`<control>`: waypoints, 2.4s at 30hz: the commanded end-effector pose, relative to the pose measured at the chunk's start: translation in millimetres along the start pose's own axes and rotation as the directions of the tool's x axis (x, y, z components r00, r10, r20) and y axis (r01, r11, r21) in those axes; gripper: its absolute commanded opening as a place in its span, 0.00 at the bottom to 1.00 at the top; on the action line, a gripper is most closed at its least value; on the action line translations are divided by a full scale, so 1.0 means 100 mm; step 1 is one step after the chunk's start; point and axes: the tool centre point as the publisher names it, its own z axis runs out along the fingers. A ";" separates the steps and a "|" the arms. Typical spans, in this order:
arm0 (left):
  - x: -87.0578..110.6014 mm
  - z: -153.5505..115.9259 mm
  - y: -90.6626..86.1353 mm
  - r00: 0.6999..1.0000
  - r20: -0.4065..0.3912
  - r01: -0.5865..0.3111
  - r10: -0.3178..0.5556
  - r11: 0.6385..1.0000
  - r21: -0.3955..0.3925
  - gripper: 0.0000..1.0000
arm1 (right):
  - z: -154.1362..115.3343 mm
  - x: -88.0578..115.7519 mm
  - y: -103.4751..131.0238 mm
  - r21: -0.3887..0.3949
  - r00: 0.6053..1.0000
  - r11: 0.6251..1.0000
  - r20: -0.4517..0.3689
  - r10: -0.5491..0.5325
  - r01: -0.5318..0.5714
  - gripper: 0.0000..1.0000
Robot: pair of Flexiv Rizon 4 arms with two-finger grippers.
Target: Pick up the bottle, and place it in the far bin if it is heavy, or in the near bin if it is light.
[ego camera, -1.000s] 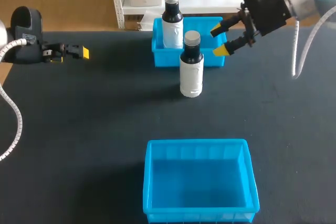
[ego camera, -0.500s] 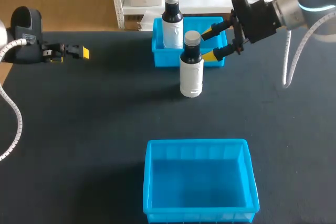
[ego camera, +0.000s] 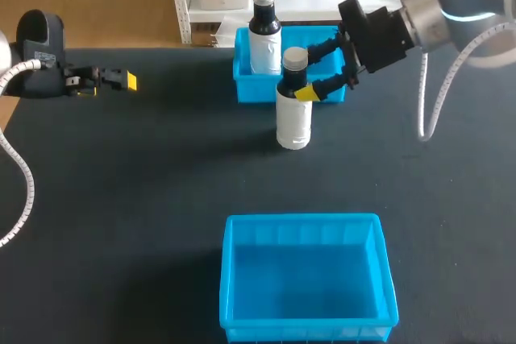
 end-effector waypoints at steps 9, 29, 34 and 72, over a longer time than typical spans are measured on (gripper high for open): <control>0.00 0.00 0.00 1.000 0.000 0.000 0.000 1.000 0.000 1.00 | 0.06 -0.04 -0.04 -0.022 1.000 1.000 0.014 -0.007 0.007 1.00; 0.00 0.00 0.00 1.000 0.000 0.000 0.000 1.000 0.000 1.00 | 0.09 -0.07 -0.04 -0.019 1.000 1.000 0.021 -0.014 0.014 0.47; 0.00 0.00 0.00 1.000 0.000 0.000 0.000 1.000 0.000 1.00 | 0.10 -0.07 -0.03 -0.020 1.000 1.000 0.018 -0.015 0.016 0.36; 0.00 0.00 0.00 1.000 0.000 0.000 0.000 1.000 0.000 1.00 | -0.77 -0.67 0.15 0.123 0.998 0.990 0.010 -0.064 0.062 0.00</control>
